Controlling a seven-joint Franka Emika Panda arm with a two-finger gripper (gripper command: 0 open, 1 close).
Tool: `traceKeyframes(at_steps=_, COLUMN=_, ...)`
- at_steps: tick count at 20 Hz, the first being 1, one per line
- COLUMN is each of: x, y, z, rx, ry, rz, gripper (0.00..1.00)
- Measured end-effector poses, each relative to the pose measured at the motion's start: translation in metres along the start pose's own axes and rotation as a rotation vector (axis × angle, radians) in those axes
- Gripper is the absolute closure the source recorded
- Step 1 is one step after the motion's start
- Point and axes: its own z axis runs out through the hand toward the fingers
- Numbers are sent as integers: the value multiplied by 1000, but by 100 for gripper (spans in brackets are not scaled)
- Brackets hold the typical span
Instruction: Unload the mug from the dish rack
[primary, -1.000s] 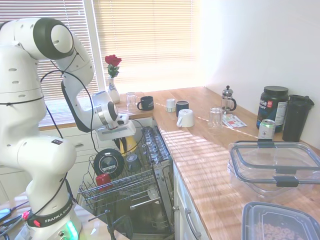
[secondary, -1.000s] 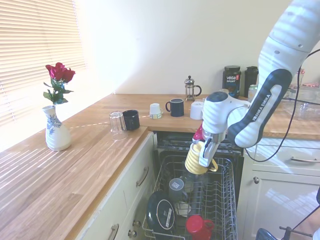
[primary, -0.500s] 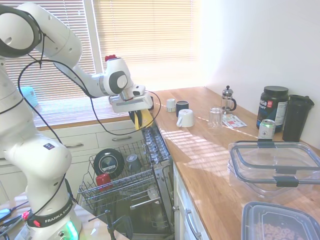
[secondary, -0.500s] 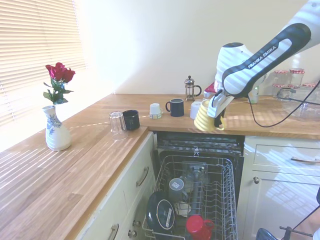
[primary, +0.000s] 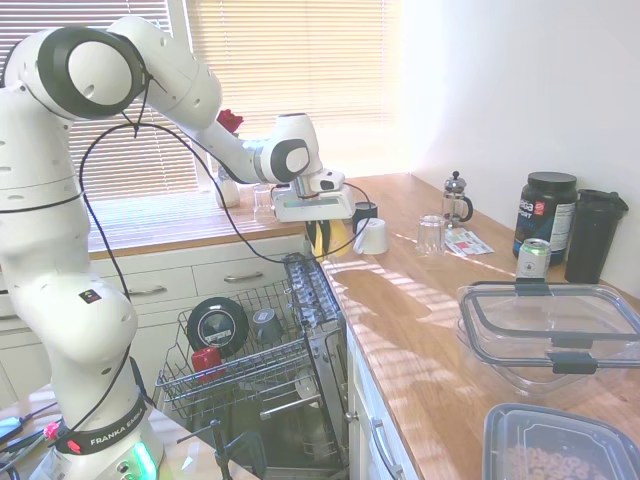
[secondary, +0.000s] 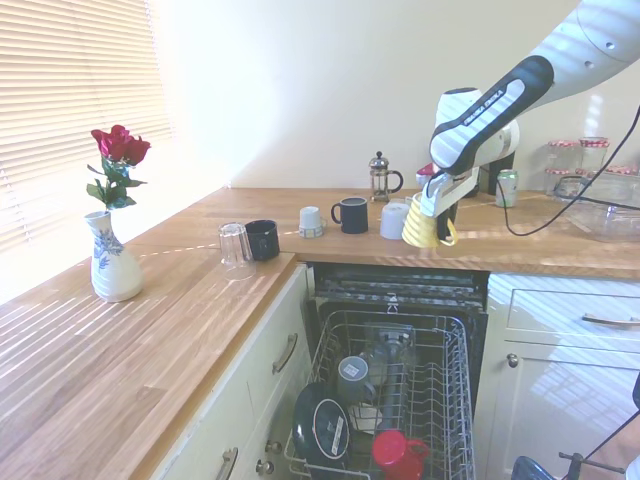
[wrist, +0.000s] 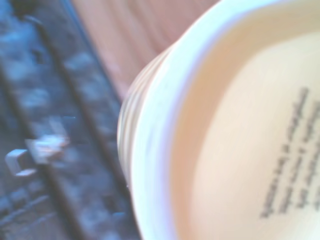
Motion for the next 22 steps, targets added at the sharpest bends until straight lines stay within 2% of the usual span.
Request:
traceKeyframes(at_steps=8, x=36, y=32, z=36, rx=-55, ry=-57, rz=1, gripper=100)
traceKeyframes(at_steps=9, x=39, y=32, z=36, rx=-59, ry=-63, rz=-6, gripper=0)
traceKeyframes(at_steps=13, x=43, y=30, z=36, rx=-71, ry=-89, rz=34, gripper=0)
traceKeyframes(at_steps=22, x=47, y=35, z=35, rx=-72, ry=-71, rz=94, gripper=0)
